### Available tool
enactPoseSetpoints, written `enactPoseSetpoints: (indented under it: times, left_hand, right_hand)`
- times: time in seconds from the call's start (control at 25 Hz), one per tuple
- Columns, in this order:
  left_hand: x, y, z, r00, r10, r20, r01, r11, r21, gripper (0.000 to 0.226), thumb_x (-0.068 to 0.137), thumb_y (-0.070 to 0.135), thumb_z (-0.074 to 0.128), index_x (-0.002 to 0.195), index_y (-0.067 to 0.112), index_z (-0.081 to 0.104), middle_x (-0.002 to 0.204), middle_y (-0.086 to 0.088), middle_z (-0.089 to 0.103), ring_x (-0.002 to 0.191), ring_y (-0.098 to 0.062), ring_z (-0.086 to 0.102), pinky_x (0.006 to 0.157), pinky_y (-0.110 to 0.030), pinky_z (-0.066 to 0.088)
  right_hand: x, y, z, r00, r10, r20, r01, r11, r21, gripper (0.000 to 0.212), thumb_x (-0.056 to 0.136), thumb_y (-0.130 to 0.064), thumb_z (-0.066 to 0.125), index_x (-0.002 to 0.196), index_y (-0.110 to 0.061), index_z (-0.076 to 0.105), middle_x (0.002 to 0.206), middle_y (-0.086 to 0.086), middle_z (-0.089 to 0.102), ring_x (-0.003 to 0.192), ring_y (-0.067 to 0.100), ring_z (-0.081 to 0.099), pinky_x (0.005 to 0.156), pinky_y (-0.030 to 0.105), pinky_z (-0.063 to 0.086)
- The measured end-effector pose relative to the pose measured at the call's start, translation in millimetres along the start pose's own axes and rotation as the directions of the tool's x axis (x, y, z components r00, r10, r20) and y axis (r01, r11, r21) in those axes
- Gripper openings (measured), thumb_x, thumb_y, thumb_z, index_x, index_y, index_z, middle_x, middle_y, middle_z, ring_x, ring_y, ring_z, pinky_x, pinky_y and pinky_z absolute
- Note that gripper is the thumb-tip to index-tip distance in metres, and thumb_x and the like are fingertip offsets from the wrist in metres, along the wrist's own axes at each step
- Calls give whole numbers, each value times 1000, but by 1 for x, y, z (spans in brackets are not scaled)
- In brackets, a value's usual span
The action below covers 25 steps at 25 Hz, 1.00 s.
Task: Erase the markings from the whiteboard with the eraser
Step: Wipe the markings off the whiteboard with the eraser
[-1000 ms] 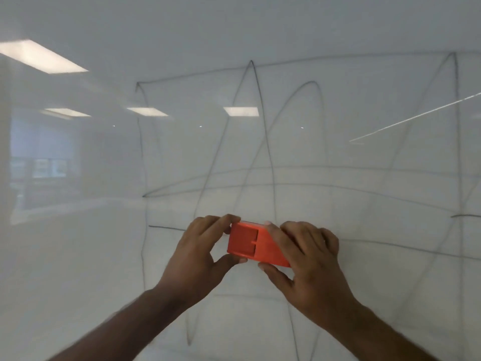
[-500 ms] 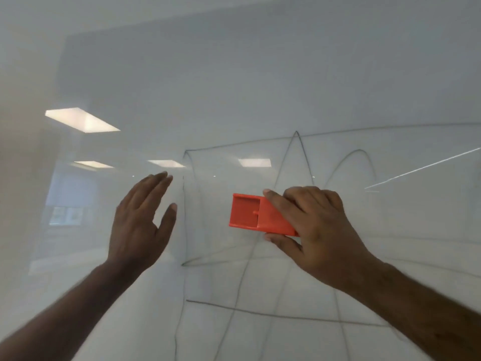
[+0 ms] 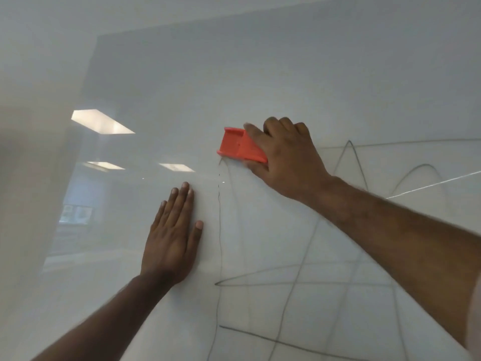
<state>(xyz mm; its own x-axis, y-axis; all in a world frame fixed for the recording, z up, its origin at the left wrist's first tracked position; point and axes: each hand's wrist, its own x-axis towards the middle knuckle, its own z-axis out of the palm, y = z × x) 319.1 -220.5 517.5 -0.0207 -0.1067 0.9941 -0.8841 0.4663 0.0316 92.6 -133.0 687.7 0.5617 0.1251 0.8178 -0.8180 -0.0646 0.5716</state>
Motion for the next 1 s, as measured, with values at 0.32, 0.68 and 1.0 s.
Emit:
enactPoseSetpoints:
  times: [0.32, 0.68, 1.0]
  left_hand:
    - [-4, -6, 4, 999, 24, -31, -25, 1000, -13, 60, 105, 36, 28, 161, 15, 18, 170, 2, 12, 157, -15, 10, 127, -30, 8]
    - [-9, -4, 2, 999, 30, -9, -31, 1000, -4, 61, 105, 36, 27, 162, 19, 11, 171, 5, 7, 157, -13, 7, 127, -30, 7]
    - [-15, -7, 3, 999, 48, -15, -49, 999, -17, 62, 105, 38, 29, 161, 13, 19, 170, 1, 14, 157, -18, 14, 125, -38, 15]
  right_hand:
    - [-69, -50, 11, 961, -275, 13, 273, 958, 92, 61, 91, -50, 53, 138, -11, 54, 107, 9, 59, 93, 28, 52, 77, 40, 39]
    - [-1, 8, 15, 999, 25, -46, -30, 993, -112, 66, 89, -52, 46, 137, -8, 54, 102, 13, 57, 88, 33, 53, 71, 39, 39]
    - [-60, -63, 15, 960, -280, 31, 279, 960, 35, 69, 85, -31, 51, 147, -2, 39, 111, 12, 54, 92, 28, 44, 74, 41, 36]
